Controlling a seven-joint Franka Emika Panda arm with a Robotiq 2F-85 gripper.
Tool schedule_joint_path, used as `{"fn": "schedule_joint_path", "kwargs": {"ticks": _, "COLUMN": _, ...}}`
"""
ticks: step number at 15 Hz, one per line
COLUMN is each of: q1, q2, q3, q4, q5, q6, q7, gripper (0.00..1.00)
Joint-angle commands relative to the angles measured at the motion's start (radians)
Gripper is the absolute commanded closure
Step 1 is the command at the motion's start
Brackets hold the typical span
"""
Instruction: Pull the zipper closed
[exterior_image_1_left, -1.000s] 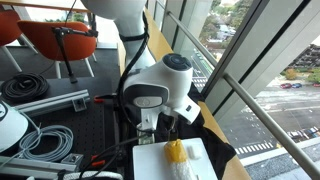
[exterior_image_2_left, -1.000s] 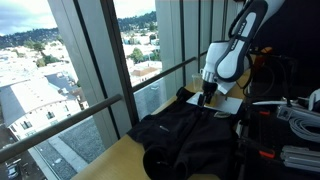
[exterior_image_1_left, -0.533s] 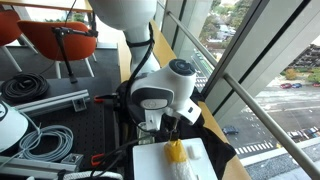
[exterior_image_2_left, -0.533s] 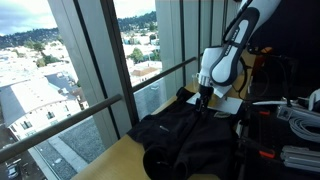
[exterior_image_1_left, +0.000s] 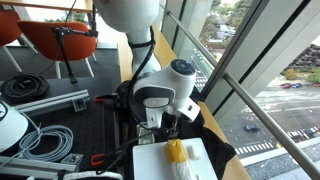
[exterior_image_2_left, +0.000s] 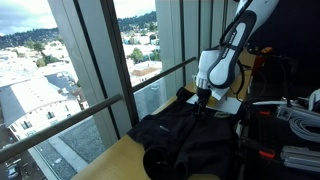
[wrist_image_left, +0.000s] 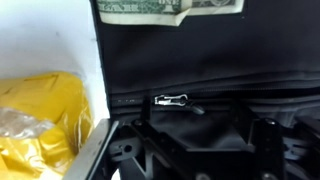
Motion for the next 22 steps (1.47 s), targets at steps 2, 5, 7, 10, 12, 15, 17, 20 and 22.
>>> {"fn": "schedule_joint_path", "kwargs": {"ticks": 2, "q1": 0.018, "q2": 0.012, "q3": -0.008, "q4": 0.022, "q5": 0.007, "q6": -0.027, "q7": 0.001, "gripper": 0.55}}
{"fn": "schedule_joint_path", "kwargs": {"ticks": 5, "q1": 0.023, "q2": 0.008, "q3": -0.014, "q4": 0.018, "q5": 0.006, "q6": -0.028, "q7": 0.004, "gripper": 0.63}}
{"fn": "schedule_joint_path", "kwargs": {"ticks": 7, "q1": 0.027, "q2": 0.006, "q3": -0.018, "q4": 0.017, "q5": 0.005, "q6": -0.028, "q7": 0.007, "gripper": 0.63}}
{"fn": "schedule_joint_path", "kwargs": {"ticks": 10, "q1": 0.031, "q2": 0.003, "q3": -0.021, "q4": 0.013, "q5": 0.004, "q6": -0.029, "q7": 0.008, "gripper": 0.63}}
{"fn": "schedule_joint_path", "kwargs": {"ticks": 12, "q1": 0.039, "q2": -0.003, "q3": -0.025, "q4": 0.009, "q5": 0.002, "q6": -0.029, "q7": 0.009, "gripper": 0.64}}
{"fn": "schedule_joint_path", "kwargs": {"ticks": 15, "q1": 0.068, "q2": -0.024, "q3": -0.048, "q4": -0.001, "q5": -0.01, "q6": -0.038, "q7": 0.015, "gripper": 0.87}}
{"fn": "schedule_joint_path", "kwargs": {"ticks": 17, "q1": 0.078, "q2": -0.053, "q3": -0.054, "q4": -0.016, "q5": -0.013, "q6": -0.038, "q7": 0.011, "gripper": 0.93}}
{"fn": "schedule_joint_path", "kwargs": {"ticks": 20, "q1": 0.089, "q2": -0.087, "q3": -0.055, "q4": -0.038, "q5": -0.016, "q6": -0.034, "q7": 0.005, "gripper": 1.0}}
{"fn": "schedule_joint_path", "kwargs": {"ticks": 22, "q1": 0.089, "q2": -0.11, "q3": -0.053, "q4": -0.056, "q5": -0.016, "q6": -0.031, "q7": 0.002, "gripper": 0.98}}
